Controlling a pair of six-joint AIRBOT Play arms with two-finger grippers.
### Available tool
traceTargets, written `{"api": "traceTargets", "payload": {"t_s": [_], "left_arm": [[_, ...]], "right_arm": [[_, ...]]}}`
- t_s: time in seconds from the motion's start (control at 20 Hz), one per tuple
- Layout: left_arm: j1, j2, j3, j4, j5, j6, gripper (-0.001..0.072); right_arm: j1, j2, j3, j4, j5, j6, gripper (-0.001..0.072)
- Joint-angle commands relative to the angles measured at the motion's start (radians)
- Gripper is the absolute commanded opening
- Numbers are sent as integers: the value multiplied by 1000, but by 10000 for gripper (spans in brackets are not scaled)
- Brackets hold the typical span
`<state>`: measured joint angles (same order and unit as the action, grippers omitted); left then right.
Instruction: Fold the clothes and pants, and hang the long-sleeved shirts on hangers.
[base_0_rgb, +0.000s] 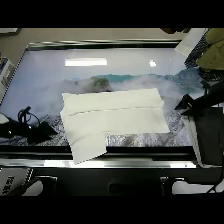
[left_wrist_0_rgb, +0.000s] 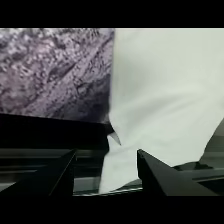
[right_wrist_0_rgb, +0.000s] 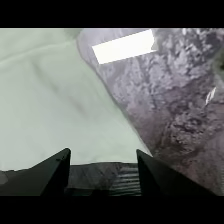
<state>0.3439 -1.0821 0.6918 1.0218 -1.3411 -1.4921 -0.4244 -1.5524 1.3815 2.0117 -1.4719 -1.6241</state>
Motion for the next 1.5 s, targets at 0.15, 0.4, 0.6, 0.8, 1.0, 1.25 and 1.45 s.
{"api": "traceTargets", "payload": {"t_s": [0.15, 0.4, 0.6, 0.8, 1.0, 1.25, 1.45], "left_arm": [[-30, 156, -350, -192, 115, 57, 432], [-153, 151, -385, -193, 249, 64, 432], [-211, 151, -386, -225, 351, 60, 431], [-245, 113, -386, -289, 404, 61, 428], [-296, 28, -386, -290, 400, 61, 427], [-307, 17, -383, -290, 396, 72, 14], [-306, 18, -383, -290, 381, 72, 14]], "right_arm": [[-13, 106, -159, 39, 58, -21, 480], [-13, 153, -159, 40, 75, -21, 479], [-13, 176, -159, 45, 83, -21, 479], [-13, 191, -160, 53, 83, -20, 479], [-13, 195, -160, 57, 87, -14, 480], [-14, 195, -160, 50, 82, -14, 480], [-37, 145, -163, -23, 32, -5, 526]]}}
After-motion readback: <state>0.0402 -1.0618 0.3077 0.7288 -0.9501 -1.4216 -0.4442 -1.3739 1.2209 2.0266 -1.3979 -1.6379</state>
